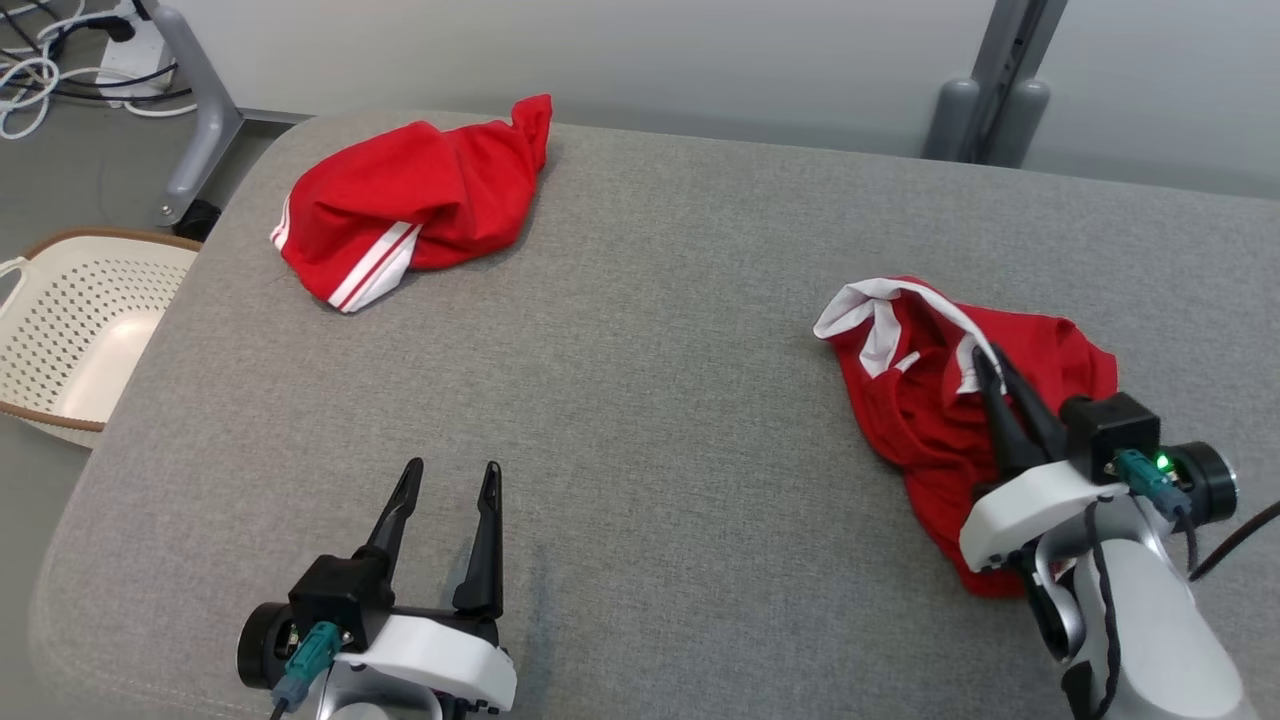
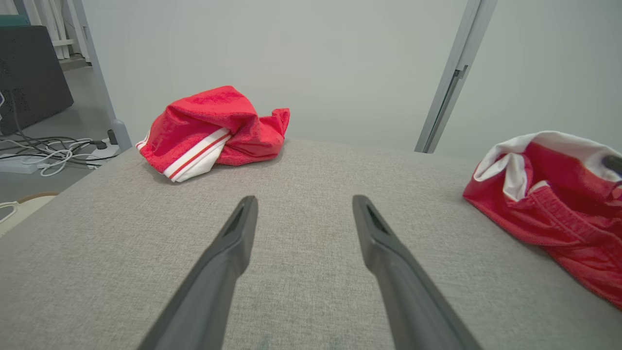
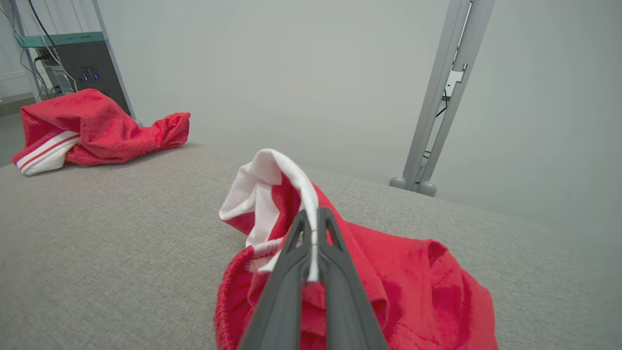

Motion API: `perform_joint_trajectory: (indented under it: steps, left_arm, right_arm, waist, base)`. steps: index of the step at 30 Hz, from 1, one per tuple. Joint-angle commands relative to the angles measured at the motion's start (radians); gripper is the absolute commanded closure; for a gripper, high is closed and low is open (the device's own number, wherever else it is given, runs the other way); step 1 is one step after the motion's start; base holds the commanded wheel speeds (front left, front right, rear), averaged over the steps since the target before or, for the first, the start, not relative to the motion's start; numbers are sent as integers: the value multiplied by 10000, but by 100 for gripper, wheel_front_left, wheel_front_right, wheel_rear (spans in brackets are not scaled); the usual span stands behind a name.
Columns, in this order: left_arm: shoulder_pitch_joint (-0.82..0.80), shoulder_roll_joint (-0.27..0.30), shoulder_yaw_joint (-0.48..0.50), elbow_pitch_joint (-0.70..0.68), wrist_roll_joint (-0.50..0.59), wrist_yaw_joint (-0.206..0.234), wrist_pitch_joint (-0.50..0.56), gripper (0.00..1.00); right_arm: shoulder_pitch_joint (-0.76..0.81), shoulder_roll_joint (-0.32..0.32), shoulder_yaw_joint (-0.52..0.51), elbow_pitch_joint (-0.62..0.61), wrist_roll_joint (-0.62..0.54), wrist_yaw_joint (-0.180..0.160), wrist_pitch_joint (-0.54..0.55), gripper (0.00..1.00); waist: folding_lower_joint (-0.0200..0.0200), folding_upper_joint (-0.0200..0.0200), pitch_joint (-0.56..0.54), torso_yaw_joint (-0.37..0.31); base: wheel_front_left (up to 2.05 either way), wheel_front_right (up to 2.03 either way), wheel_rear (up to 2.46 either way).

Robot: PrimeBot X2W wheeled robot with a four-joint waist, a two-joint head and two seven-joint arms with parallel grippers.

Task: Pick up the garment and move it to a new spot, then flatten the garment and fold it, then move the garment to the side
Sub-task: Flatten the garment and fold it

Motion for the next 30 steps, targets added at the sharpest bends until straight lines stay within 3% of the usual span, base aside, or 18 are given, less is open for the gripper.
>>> perform_joint_trajectory:
  steps: [1,9,19,23,24,25,26,27,30]
  left_arm:
    - [0,33,22,-28,-26,44,-20,0]
    - [-123,38,-59,-40,-41,23,-20,0]
    - [-293,35,-33,-29,-5,-48,-20,0]
    - [-356,36,26,-38,32,-81,-20,0]
    - [-378,36,47,-46,54,-82,-20,0]
    - [-390,35,63,-53,73,-78,-20,0]
    - [-396,32,75,-53,83,-76,-20,0]
    - [-395,32,84,-48,117,-73,-20,0]
    - [-401,36,99,-20,154,-81,-20,0]
  right_arm:
    - [-155,-81,-241,-112,-185,1,-5,100]
    - [-1163,-774,-1714,176,-1677,1,-5,100]
    - [-2067,-2272,-2761,1817,-2246,1,379,100]
    - [-2259,-2527,-3088,2401,-2424,1,319,100]
    - [-2312,-2564,-3150,2500,-2472,1,273,83]
    - [-2343,-2585,-3238,2582,-2509,1,229,56]
    - [-2361,-2569,-3299,2661,-2560,1,208,5]
    - [-2374,-2520,-3352,2749,-2612,1,157,0]
    - [-2357,-2347,-3452,2886,-2685,1,65,0]
  waist:
    - [0,0,16,-132]
    - [0,0,146,-436]
    - [0,0,443,-276]
    - [0,0,585,-261]
    - [0,0,613,-276]
    - [0,0,635,-303]
    - [0,0,651,-335]
    - [0,0,659,-374]
    - [0,0,632,-511]
  base:
    - [0,0,0]
    - [0,0,0]
    - [0,0,0]
    - [0,0,0]
    - [0,0,0]
    - [0,0,0]
    - [0,0,0]
    - [0,0,0]
    - [0,0,0]
